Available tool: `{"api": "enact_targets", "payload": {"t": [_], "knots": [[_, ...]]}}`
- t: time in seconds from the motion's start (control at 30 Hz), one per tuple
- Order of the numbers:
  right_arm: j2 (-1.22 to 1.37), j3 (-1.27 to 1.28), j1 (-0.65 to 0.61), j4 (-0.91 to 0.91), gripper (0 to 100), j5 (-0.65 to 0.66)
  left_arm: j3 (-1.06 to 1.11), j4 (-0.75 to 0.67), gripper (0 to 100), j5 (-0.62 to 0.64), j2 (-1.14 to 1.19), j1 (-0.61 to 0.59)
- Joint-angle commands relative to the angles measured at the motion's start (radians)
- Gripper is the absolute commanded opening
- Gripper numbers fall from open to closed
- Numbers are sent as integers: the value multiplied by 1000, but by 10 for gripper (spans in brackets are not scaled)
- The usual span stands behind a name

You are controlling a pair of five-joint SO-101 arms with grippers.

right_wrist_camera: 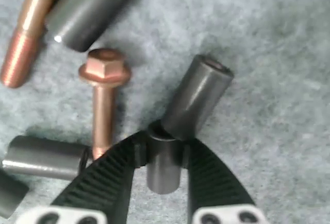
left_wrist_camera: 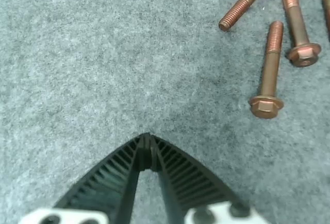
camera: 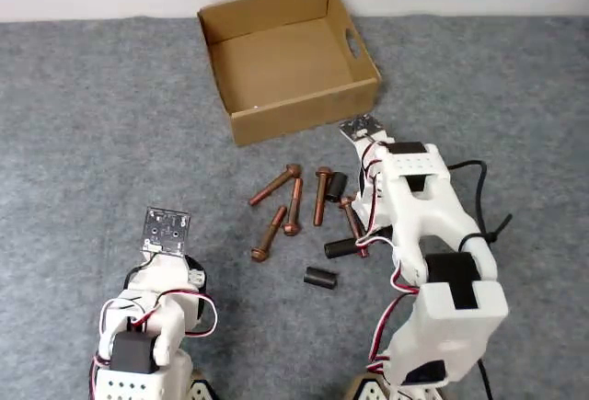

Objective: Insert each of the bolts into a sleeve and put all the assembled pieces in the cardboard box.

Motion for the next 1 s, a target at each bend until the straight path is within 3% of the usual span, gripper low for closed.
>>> {"api": "enact_targets", "payload": {"t": [0.0,0.23,0.67,0.97], "knots": [[-12,-52,-25,67,9,0,-5,8,5,2,-11,-5],[-134,-124,-19,274,9,-8,-5,8,5,2,-11,-5],[-507,-121,-28,654,9,-307,-5,8,5,2,-11,-5],[-780,-21,-39,673,9,-497,-5,8,5,-2,-11,3]]}}
